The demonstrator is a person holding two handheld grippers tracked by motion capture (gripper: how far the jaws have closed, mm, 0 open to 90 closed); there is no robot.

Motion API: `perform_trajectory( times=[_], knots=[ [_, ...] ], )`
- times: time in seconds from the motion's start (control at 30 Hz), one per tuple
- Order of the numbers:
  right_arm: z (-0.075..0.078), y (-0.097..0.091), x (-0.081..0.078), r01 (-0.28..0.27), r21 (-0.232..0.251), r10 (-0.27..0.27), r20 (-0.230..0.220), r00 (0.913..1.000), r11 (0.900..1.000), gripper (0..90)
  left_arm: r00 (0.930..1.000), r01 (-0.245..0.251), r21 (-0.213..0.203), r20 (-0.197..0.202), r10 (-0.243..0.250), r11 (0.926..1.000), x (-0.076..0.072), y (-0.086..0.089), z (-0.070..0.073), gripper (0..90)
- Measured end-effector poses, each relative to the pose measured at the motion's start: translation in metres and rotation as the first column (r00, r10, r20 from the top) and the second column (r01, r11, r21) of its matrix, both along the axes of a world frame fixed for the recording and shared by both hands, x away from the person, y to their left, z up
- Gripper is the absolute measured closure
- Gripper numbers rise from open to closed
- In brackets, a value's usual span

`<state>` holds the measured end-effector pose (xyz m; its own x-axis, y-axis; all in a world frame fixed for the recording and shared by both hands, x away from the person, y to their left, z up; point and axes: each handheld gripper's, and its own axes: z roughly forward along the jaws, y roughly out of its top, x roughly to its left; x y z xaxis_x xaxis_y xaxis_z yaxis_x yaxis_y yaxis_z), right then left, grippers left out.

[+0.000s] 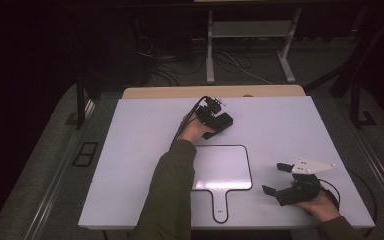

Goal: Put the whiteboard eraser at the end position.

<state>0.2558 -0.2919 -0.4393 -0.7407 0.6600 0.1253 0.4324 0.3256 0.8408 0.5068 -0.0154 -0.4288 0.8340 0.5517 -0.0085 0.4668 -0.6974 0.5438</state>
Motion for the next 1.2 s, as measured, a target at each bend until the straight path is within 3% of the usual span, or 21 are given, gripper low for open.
perform_trajectory(
  times=[0.03,0.2,0.33,0.6,0.7,0.83,0.97,1.2],
  knots=[
    [0.000,0.000,0.000,0.001,0.001,-0.001,0.001,1.0000,1.0000,0.9,0.9999,-0.013,-0.025,0.004,0.013,0.9996,0.000,0.000,-0.001,38.8],
    [0.000,0.000,0.000,-0.001,-0.002,0.001,0.001,1.0000,1.0000,0.9,0.9995,-0.014,-0.027,0.028,0.015,0.9995,-0.002,0.002,0.004,33.6],
    [0.000,0.000,0.000,-0.001,-0.004,0.001,0.001,1.0000,1.0000,0.9,0.9988,-0.032,-0.059,0.035,0.035,0.9977,-0.003,0.005,0.009,28.9],
    [-0.001,0.000,0.000,0.000,-0.004,0.000,-0.001,1.0000,1.0000,0.9,0.9988,-0.019,-0.123,0.042,0.024,0.9922,-0.008,0.011,0.015,27.1],
    [-0.001,0.001,0.001,-0.002,-0.005,0.002,-0.003,1.0000,1.0000,0.9,0.9980,0.010,-0.137,0.064,-0.002,0.9906,-0.010,0.012,0.016,26.5],
    [-0.003,0.000,0.004,0.005,-0.007,-0.005,-0.032,0.9995,1.0000,0.9,0.9973,-0.003,-0.158,0.071,0.015,0.9875,-0.019,0.015,0.017,25.8],
    [-0.003,0.000,0.007,0.015,0.020,-0.014,-0.064,0.9978,0.9997,0.9,0.9967,0.008,-0.168,0.081,0.006,0.9858,-0.025,0.019,0.021,24.7],
    [-0.006,0.001,0.010,0.003,0.025,-0.001,-0.074,0.9972,0.9997,0.9,0.9943,0.033,-0.207,0.106,-0.011,0.9777,-0.034,0.024,0.032,22.9]
  ],
)
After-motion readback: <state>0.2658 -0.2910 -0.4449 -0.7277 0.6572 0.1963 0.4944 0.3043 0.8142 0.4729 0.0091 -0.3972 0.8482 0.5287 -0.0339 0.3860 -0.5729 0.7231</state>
